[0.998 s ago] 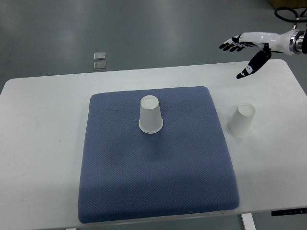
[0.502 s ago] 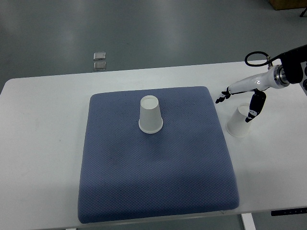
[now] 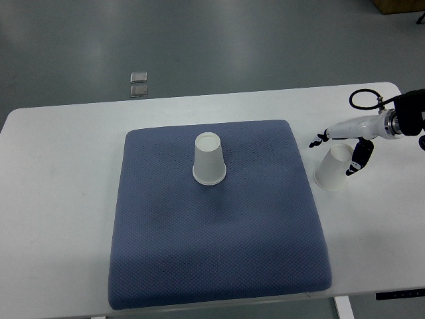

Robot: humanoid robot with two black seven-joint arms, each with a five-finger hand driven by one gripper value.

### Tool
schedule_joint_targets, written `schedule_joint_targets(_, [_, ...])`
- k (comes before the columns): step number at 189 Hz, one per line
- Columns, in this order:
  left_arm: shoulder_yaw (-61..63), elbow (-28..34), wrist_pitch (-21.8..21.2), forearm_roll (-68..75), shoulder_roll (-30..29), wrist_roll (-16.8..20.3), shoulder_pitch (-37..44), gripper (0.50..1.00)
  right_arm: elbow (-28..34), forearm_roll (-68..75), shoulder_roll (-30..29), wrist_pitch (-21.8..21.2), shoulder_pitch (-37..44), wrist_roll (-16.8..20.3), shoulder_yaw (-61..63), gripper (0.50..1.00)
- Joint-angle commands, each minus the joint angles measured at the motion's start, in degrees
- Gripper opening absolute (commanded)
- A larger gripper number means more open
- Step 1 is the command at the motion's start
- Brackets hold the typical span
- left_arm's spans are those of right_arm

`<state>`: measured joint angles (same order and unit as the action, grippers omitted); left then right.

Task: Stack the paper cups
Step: 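Close the right hand fingers around the white cup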

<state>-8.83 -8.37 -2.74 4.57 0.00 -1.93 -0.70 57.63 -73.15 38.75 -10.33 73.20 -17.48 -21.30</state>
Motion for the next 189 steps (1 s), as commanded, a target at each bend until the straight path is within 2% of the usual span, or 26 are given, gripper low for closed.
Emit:
schedule_joint_targets(1, [0.04,-0.06,0.01,0.00,0.00,0.00,0.00,1.000,-0.67,-0.07,-0.08,1.80,-1.04,-0.01,0.12,0.909])
schedule_joint_targets(57, [-0.05,0.03,-0.07,0.00,0.00,0.00,0.00,1.000,-1.46,-0.07,-1.49,4.35,-2.97,-0.01,0.12,0.907])
schedule_joint_targets(118, [0.04,-0.06,-0.07,0.00,0.00,0.00,0.00,1.000,-2.78,-0.33,-2.02,4.97,-3.50,-0.10,0.04,0.895])
schedule_joint_targets(163, [0.04,0.03,0.01,0.00,0.00,0.00,0.00,1.000,-2.87,-0.42,-2.10,5.06,-3.94,-0.18,0.12,0.866])
schedule_joint_targets(178, [-0.05,0.02,-0.07,0.00,0.00,0.00,0.00,1.000,-2.96,-0.42,-2.54,5.58,-4.29,-0.18,0.04,0.832])
schedule_joint_targets(189, [0.04,0.03,0.01,0.00,0.00,0.00,0.00,1.000,-3.22,-0.42,-2.98,5.76,-4.38,-0.18,0.04,0.829])
